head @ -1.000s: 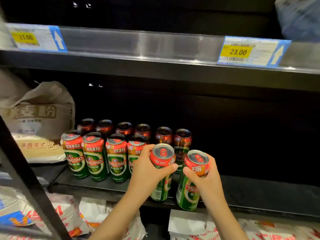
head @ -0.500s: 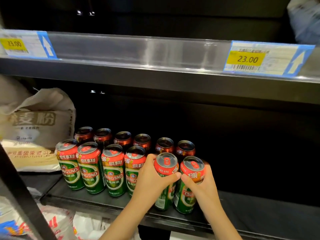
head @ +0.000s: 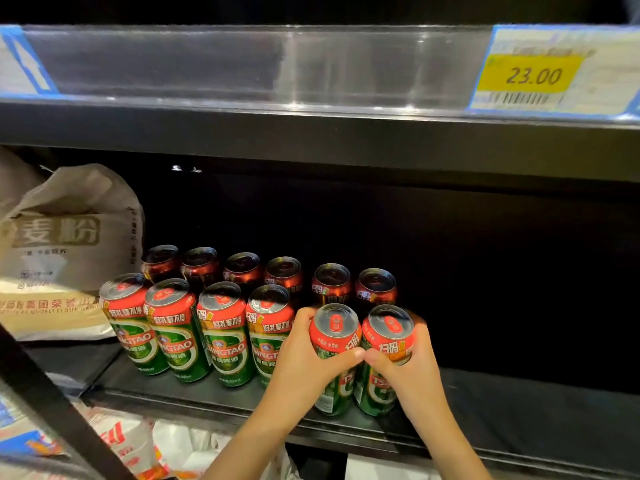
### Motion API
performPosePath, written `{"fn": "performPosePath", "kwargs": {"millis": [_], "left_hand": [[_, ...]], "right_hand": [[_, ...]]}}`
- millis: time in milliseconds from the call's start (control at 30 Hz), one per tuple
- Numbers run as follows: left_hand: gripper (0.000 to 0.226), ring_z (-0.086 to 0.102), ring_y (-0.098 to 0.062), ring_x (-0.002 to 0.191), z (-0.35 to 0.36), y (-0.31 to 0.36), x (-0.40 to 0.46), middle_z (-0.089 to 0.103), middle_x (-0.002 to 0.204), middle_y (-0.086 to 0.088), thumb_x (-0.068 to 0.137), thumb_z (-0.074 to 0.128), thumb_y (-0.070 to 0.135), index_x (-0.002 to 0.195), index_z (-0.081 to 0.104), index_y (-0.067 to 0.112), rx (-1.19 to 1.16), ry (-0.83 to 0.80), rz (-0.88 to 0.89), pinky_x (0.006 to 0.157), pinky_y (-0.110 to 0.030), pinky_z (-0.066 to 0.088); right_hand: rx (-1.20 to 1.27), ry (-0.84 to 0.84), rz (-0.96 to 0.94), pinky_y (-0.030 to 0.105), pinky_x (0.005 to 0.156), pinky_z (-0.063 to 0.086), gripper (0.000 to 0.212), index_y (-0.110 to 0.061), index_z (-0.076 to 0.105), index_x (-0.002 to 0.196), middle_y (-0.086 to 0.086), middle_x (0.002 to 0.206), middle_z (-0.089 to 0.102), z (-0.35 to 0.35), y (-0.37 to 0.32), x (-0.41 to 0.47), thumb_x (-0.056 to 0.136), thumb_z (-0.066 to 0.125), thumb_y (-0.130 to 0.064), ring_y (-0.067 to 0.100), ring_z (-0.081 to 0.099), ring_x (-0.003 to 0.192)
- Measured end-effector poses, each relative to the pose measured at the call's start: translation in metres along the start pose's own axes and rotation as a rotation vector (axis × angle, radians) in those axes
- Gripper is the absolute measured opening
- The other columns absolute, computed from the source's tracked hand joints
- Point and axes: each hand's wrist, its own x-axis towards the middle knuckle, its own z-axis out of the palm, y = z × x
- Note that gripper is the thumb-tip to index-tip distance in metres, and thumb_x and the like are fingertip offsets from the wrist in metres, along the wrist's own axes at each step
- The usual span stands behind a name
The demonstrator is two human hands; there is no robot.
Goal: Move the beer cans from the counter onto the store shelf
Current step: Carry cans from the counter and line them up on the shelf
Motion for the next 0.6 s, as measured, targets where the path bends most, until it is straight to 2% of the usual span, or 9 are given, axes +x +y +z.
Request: {"fn": "performPosePath", "kwargs": {"millis": [100, 200, 267, 333, 433, 500, 533, 600], "left_hand": [[0.052, 0.062, 0.007, 0.090, 0.000, -0.001, 0.000, 0.064, 0.101, 0.013, 0.069, 0.081, 0.026, 0.108, 0.047, 0.030, -0.020, -0.019, 0.002, 0.072, -0.010, 0.049], [0.053, 0.061, 0.008, 0.093, 0.001, -0.002, -0.001, 0.063, 0.104, 0.015, 0.070, 0.080, 0.027, 0.110, 0.046, 0.034, -0.026, -0.024, -0.001, 0.075, -0.011, 0.050], [0.056, 0.059, 0.009, 0.095, 0.001, -0.005, -0.002, 0.061, 0.107, 0.017, 0.071, 0.080, 0.027, 0.113, 0.044, 0.037, -0.034, -0.022, -0.005, 0.078, -0.011, 0.049], [0.066, 0.055, 0.011, 0.102, 0.004, -0.012, -0.006, 0.056, 0.114, 0.021, 0.071, 0.080, 0.026, 0.122, 0.040, 0.038, -0.045, -0.015, -0.013, 0.083, -0.008, 0.047], [0.082, 0.045, 0.019, 0.106, 0.014, -0.032, -0.018, 0.046, 0.119, 0.027, 0.071, 0.080, 0.022, 0.134, 0.030, 0.033, -0.065, 0.049, -0.061, 0.085, -0.002, 0.040], [0.081, 0.041, 0.023, 0.107, 0.025, -0.048, -0.032, 0.044, 0.121, 0.023, 0.071, 0.080, 0.021, 0.135, 0.029, 0.028, -0.024, 0.115, -0.068, 0.085, 0.003, 0.034], [0.083, 0.040, 0.018, 0.113, 0.031, -0.057, -0.038, 0.043, 0.126, 0.017, 0.072, 0.079, 0.022, 0.138, 0.029, 0.024, 0.005, 0.157, -0.074, 0.092, -0.001, 0.032], [0.088, 0.037, -0.002, 0.124, 0.042, -0.070, -0.047, 0.037, 0.132, 0.010, 0.072, 0.080, 0.023, 0.141, 0.025, 0.019, 0.040, 0.236, -0.097, 0.104, -0.019, 0.032]], "right_hand": [[0.021, -0.018, -0.012, 0.011, 0.065, 0.050, 0.066, -0.016, 0.042, 0.116, -0.003, 0.105, 0.060, -0.001, 0.000, -0.001, 0.064, 0.082, -0.012, 0.005, 0.065, 0.088], [0.054, -0.048, -0.025, 0.017, 0.075, 0.053, 0.075, -0.020, 0.043, 0.124, -0.004, 0.112, 0.062, -0.005, 0.002, -0.005, 0.064, 0.083, -0.040, 0.008, 0.063, 0.101], [0.106, -0.058, -0.012, 0.023, 0.083, 0.053, 0.070, -0.027, 0.044, 0.127, -0.008, 0.116, 0.063, -0.008, 0.007, -0.009, 0.068, 0.070, -0.053, 0.005, 0.061, 0.107], [0.146, -0.041, 0.024, 0.022, 0.084, 0.051, 0.066, -0.031, 0.045, 0.126, -0.012, 0.116, 0.062, -0.011, 0.014, -0.015, 0.068, 0.058, -0.059, 0.004, 0.059, 0.110], [0.126, -0.017, 0.057, 0.019, 0.089, 0.045, 0.073, -0.032, 0.043, 0.129, -0.013, 0.124, 0.056, -0.015, 0.031, -0.024, 0.065, 0.056, -0.066, -0.001, 0.053, 0.115], [0.096, -0.031, 0.081, 0.016, 0.091, 0.042, 0.069, -0.035, 0.043, 0.128, -0.015, 0.128, 0.053, -0.016, 0.043, -0.030, 0.066, 0.057, -0.063, -0.004, 0.049, 0.118], [0.077, -0.045, 0.096, 0.013, 0.091, 0.042, 0.064, -0.037, 0.042, 0.127, -0.016, 0.129, 0.052, -0.016, 0.049, -0.032, 0.069, 0.056, -0.057, -0.008, 0.048, 0.117], [0.019, -0.082, 0.107, 0.010, 0.093, 0.040, 0.054, -0.039, 0.038, 0.128, -0.021, 0.129, 0.048, -0.014, 0.058, -0.036, 0.078, 0.059, -0.038, -0.016, 0.045, 0.115]]}}
